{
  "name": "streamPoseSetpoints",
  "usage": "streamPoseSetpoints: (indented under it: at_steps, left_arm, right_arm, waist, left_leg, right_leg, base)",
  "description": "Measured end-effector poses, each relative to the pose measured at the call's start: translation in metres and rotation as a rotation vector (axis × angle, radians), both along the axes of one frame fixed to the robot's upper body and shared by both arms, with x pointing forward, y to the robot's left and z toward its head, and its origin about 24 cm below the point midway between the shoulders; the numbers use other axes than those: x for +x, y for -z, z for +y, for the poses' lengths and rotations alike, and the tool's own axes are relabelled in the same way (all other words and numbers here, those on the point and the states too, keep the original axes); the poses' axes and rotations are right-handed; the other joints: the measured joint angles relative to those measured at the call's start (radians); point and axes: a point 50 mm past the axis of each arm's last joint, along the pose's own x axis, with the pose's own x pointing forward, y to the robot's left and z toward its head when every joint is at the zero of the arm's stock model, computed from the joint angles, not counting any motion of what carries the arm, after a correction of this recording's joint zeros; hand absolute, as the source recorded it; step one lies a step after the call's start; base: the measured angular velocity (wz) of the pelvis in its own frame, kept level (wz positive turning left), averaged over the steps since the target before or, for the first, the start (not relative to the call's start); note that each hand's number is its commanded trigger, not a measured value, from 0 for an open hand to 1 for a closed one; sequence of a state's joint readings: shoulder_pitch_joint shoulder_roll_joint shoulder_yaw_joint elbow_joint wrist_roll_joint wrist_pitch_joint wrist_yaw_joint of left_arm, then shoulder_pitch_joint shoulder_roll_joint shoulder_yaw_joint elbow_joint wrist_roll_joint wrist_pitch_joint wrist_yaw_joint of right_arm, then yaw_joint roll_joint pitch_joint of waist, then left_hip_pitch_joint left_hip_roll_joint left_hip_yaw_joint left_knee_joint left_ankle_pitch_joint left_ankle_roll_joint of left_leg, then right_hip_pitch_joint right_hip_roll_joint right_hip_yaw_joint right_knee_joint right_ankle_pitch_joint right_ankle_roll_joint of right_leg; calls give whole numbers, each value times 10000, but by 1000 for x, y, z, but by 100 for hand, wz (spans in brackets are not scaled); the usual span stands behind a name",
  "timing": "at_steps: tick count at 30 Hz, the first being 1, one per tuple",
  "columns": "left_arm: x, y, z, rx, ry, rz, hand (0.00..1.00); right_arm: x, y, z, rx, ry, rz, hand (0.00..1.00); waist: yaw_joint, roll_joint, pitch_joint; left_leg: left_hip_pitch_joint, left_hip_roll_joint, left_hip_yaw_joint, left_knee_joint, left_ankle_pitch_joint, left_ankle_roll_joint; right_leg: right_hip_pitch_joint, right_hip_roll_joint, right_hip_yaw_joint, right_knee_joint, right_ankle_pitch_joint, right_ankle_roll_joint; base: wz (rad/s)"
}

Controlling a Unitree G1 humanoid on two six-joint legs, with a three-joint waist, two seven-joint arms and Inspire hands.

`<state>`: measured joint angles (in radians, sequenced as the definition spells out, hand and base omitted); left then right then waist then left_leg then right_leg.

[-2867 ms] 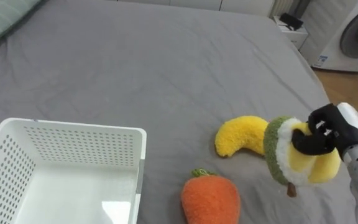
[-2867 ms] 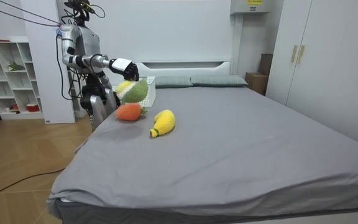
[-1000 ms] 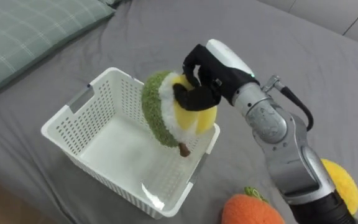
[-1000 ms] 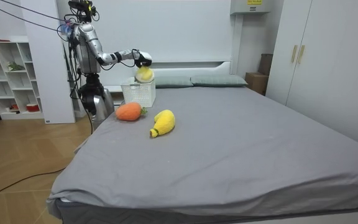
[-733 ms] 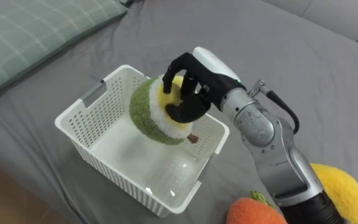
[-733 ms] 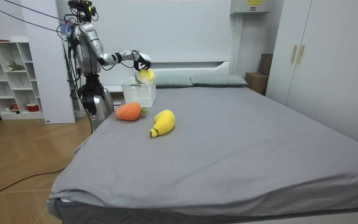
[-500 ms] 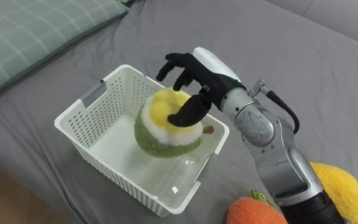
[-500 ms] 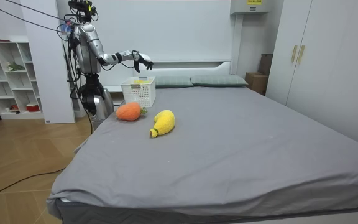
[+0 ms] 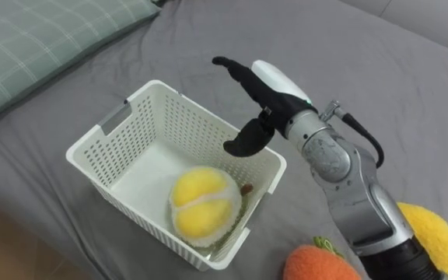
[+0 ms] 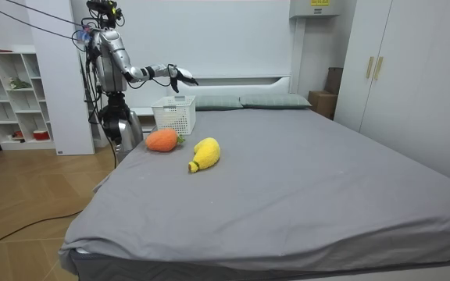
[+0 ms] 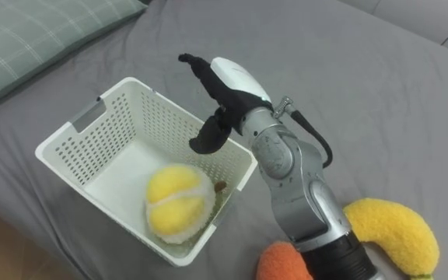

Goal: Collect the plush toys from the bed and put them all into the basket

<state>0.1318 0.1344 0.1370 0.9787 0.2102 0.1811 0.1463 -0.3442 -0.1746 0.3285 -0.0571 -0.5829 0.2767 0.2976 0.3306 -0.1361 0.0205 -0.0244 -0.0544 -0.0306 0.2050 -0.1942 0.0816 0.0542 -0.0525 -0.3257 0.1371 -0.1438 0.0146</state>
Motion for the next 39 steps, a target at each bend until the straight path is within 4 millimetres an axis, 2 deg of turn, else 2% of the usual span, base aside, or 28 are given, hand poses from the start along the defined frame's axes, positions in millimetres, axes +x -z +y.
streamPoseSetpoints:
  at_steps: [4, 8, 12, 15, 20, 21, 23, 26, 29, 39]
  left_arm:
    - [-1, 1, -1, -28, -24, 23, 0]
    - [-8, 1, 0, 22, -184, 138, 0]
    - [-18, 1, 3, 320, -379, 269, 0]
    - [-28, 2, 5, 356, -757, 413, 0]
    - [-42, 3, 5, 359, -984, 612, 0]
    - [-43, 3, 6, 362, -1034, 644, 0]
    - [-48, 3, 6, 372, -1130, 727, 0]
    - [-49, 3, 6, 385, -1124, 743, 0]
    - [-49, 2, 8, 499, -1081, 668, 0]
    - [-46, -1, 15, 692, -994, 547, 0]
  right_arm:
    - [3, -2, -12, 206, 495, -160, 0]
    - [4, -4, -19, 247, 811, -442, 0]
    - [-2, 7, -37, 222, 1494, -528, 0]
    - [-8, 18, -57, 277, 2208, -183, 0]
    - [-19, 26, -101, 631, 4054, -308, 0]
    - [-19, 26, -105, 605, 4246, -388, 0]
    - [-21, 27, -119, 501, 4863, -611, 0]
    - [-22, 37, -137, 434, 5774, -506, 0]
    - [-24, 43, -146, 352, 6285, -483, 0]
    - [-29, 74, -178, 275, 7725, 425, 0]
  waist:
    - [-42, 19, 0]
    - [-293, 49, -12]
    - [-526, 52, -28]
    - [-821, 82, -33]
    - [-1379, 162, -76]
    - [-1434, 171, -81]
    - [-1772, 225, -131]
    - [-1980, 325, -188]
    - [-2180, 388, -199]
    - [-2280, 328, -230]
  left_leg:
    - [9, -2, 9, 0, 1, 3]
    - [22, -1, 41, -3, 3, 5]
    - [208, 12, 170, -55, 3, 6]
    - [267, 24, 271, -86, 3, 6]
    - [348, 65, 495, -129, 2, 7]
    - [356, 73, 546, -151, 2, 7]
    - [385, 80, 639, -172, 1, 7]
    - [502, 91, 777, -190, -1, 12]
    - [546, 100, 835, -196, -1, 12]
    - [368, 115, 862, -161, 0, 12]
  right_leg:
    - [7, -6, -2, 2, 0, 0]
    - [11, -5, 86, 2, 0, 0]
    - [139, 6, 247, -9, 0, 1]
    - [142, 17, 402, -2, -1, 1]
    - [128, 29, 593, 42, 3, 2]
    - [121, 35, 653, 51, 3, 2]
    - [101, 40, 763, 80, 4, 1]
    - [122, 36, 844, 145, 5, 3]
    - [121, 46, 973, 165, 5, 3]
    - [-62, 63, 1031, 228, 13, -10]
  base:
    - [0]
    - [-2]
    - [-9]
    - [-10]
    - [-12]
    - [-19]
    - [-13]
    - [-13]
    - [-9]
    - [-1]
